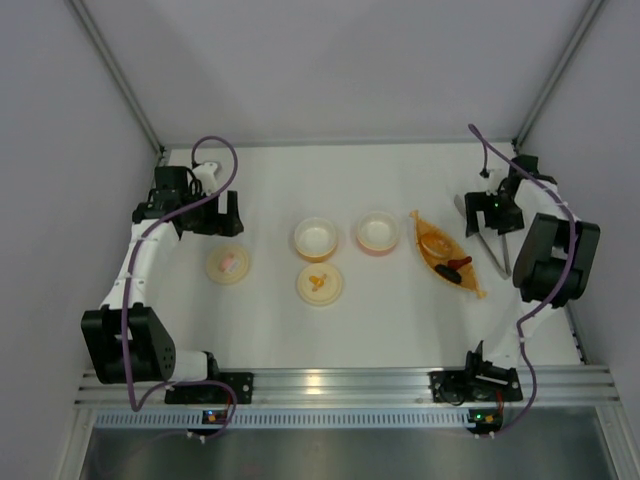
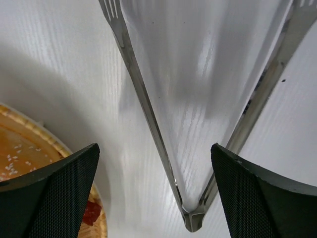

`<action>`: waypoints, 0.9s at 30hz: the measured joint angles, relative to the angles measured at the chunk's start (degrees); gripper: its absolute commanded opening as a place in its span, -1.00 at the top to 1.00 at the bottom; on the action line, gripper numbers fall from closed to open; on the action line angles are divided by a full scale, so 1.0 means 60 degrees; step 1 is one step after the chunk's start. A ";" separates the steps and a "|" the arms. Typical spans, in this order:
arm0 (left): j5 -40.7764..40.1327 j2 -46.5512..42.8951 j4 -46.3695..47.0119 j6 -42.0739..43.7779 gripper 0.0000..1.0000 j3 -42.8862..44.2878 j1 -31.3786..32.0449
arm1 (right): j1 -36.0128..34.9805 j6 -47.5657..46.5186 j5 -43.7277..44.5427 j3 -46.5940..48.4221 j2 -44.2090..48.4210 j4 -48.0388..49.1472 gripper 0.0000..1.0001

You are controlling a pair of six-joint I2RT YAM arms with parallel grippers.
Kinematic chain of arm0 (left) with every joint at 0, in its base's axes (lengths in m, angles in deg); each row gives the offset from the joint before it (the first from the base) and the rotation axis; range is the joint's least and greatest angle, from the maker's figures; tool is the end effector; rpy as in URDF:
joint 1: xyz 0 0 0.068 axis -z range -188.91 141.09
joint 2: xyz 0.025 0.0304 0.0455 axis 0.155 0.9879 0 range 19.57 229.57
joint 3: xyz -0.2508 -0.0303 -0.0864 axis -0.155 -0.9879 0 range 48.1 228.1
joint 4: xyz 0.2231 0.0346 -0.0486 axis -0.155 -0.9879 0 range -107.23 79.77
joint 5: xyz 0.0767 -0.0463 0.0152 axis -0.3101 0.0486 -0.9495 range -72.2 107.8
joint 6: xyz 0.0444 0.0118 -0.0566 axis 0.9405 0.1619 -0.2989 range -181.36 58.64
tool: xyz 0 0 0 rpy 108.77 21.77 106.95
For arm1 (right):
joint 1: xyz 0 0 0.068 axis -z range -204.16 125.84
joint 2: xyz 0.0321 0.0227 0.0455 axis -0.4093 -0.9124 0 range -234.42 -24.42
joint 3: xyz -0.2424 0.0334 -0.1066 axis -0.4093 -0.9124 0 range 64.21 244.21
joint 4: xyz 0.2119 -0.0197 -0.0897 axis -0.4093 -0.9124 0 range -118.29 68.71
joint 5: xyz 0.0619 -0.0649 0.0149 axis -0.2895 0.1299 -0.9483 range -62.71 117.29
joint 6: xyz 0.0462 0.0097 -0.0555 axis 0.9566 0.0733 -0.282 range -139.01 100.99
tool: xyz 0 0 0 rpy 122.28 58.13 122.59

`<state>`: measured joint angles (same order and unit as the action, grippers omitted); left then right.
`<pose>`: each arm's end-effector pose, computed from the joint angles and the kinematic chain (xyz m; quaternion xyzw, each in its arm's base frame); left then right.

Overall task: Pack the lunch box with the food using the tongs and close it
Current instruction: Pick up the clamp at the center of the board.

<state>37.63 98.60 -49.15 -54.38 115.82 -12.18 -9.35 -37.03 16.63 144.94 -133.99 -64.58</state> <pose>0.2752 -0.0049 0.2833 0.0886 0.9239 -0.1313 0.3482 0.3529 -0.0818 0.1796 -0.0420 0.9828 0.0443 0.1743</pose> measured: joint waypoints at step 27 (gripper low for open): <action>0.0044 0.0157 0.0215 0.0080 -0.96 0.0000 0.0000 | 0.0499 -0.1002 0.0659 0.0441 -0.0823 -0.0455 -0.99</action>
<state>37.90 99.54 -47.86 -53.90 115.82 -12.18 -6.36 -43.04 20.59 147.58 -138.93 -67.31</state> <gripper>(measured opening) 0.983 0.993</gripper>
